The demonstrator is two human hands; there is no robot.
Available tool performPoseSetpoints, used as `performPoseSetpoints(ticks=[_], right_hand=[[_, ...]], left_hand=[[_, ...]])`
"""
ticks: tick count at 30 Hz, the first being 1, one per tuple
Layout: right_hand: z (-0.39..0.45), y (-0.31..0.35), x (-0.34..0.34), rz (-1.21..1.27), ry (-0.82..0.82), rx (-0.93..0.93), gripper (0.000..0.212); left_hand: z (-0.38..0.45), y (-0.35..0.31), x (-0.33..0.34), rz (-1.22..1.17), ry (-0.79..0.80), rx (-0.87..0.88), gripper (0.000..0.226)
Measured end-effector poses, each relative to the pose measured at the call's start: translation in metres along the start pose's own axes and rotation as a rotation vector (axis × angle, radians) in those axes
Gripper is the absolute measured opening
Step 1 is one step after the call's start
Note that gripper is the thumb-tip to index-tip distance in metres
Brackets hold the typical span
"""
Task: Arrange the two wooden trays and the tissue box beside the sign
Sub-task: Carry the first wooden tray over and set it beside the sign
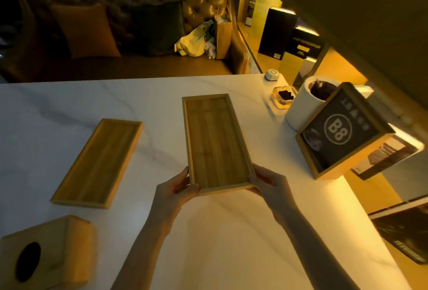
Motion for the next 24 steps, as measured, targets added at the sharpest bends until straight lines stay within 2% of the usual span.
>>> performPoseSetpoints(ticks=[4, 12, 24], right_hand=[[0.0, -0.007, -0.013, -0.043, -0.043, -0.005, 0.029], [0.024, -0.037, -0.08, -0.02, -0.213, 0.113, 0.027], [0.055, -0.075, -0.13, 0.021, -0.323, 0.228, 0.03]], left_hand=[[0.007, 0.005, 0.017, 0.03, -0.015, -0.03, 0.035], [0.057, 0.025, 0.086, 0.128, 0.082, -0.144, 0.049], [0.107, 0.047, 0.138, 0.171, 0.131, -0.213, 0.048]])
Point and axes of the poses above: each hand's wrist, its own z-axis towards the middle knuckle, its own x-axis out of the palm, y = z × x, the point moved 6 cm from there along z, towards the middle knuckle, and after that the axes turned 4 degrees about y, right-handed, at the moved point
